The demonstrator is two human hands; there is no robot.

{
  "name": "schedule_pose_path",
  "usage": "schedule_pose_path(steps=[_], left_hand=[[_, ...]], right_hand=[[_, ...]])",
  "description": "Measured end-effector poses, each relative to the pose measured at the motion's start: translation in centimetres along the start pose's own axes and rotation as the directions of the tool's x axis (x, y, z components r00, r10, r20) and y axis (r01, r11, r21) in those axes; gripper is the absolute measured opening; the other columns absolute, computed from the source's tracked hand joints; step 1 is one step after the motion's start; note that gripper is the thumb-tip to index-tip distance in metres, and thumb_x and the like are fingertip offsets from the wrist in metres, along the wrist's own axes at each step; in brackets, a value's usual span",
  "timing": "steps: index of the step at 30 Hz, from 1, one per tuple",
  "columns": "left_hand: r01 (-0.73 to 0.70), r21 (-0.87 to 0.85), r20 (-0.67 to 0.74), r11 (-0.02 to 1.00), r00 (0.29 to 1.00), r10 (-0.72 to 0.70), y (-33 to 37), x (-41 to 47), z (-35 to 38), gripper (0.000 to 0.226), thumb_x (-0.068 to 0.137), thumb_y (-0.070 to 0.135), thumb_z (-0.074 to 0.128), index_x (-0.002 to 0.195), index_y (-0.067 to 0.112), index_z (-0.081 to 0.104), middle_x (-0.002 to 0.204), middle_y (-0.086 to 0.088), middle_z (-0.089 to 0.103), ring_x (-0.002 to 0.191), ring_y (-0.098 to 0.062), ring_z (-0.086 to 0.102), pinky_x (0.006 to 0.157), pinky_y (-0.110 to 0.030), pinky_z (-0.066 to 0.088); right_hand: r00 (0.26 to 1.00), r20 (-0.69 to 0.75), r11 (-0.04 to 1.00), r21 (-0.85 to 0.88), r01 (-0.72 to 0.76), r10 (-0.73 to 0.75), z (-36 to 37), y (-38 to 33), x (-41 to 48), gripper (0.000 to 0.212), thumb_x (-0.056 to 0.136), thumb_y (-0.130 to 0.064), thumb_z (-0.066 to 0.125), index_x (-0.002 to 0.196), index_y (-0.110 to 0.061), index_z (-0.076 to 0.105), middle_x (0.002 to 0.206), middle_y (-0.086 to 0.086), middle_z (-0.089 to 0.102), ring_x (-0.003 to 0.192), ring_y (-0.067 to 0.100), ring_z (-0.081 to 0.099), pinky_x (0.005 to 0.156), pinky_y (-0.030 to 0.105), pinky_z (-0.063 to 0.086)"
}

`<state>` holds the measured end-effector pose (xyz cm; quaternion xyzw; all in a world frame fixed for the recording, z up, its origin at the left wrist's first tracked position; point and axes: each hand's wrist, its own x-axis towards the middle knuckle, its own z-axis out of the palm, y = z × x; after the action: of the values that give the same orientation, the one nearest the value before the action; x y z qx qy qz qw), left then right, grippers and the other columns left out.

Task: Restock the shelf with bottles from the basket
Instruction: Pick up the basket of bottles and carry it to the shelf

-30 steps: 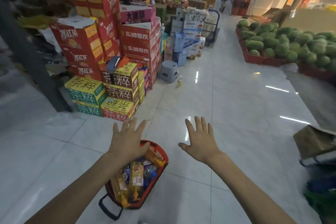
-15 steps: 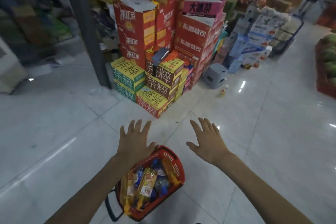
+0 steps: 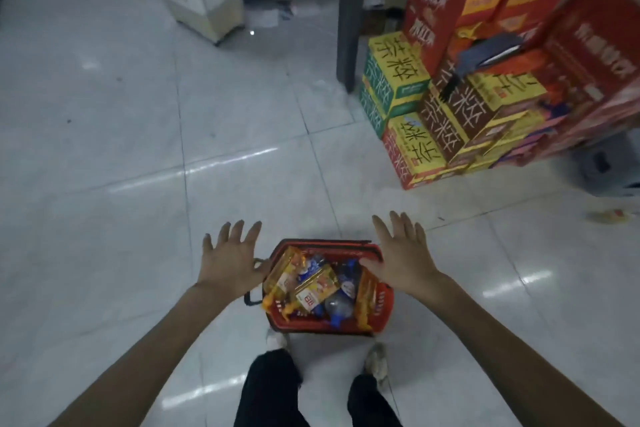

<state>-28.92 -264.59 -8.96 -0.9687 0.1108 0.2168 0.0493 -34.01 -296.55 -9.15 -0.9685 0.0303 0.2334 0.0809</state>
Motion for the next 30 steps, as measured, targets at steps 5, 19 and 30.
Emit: schedule_pose_path(steps=[5,19,30], left_hand=[[0.086,-0.027,0.081,0.996,0.993,-0.084,0.9,0.4,4.7,0.083,0.096,0.064,0.048,0.164,0.029,0.017,0.169,-0.008,0.024,0.157,-0.032,0.019,0.123,-0.059,0.023],[0.325,-0.311,0.381,0.893,0.904,-0.196,0.3,11.6,23.4,0.066,0.097,0.061,0.052,0.150,0.023,0.042,0.143,-0.009,0.058,0.129,-0.031,0.059,0.099,-0.051,0.053],[0.632,-0.416,0.448,0.654,0.768,-0.458,0.6,20.1,36.5,0.076,0.099,0.074,0.032,0.155,0.023,0.037,0.154,-0.008,0.049,0.132,-0.033,0.056,0.100,-0.051,0.049]], right_hand=[[0.995,0.087,0.999,-0.022,0.049,-0.047,2.9,1.2,3.3,0.095,0.090,-0.071,0.049,0.160,-0.020,0.010,0.166,0.019,0.006,0.154,0.041,0.002,0.123,0.058,0.007],[0.951,0.261,0.986,-0.019,-0.164,0.163,20.8,7.5,11.5,0.085,0.094,-0.070,0.042,0.157,-0.018,0.022,0.161,0.022,0.026,0.150,0.039,0.025,0.121,0.052,0.024],[0.798,0.386,0.758,0.295,-0.582,0.463,38.8,12.0,19.2,0.093,0.088,-0.068,0.058,0.157,-0.027,0.011,0.157,0.023,0.028,0.140,0.048,0.035,0.101,0.067,0.044]])
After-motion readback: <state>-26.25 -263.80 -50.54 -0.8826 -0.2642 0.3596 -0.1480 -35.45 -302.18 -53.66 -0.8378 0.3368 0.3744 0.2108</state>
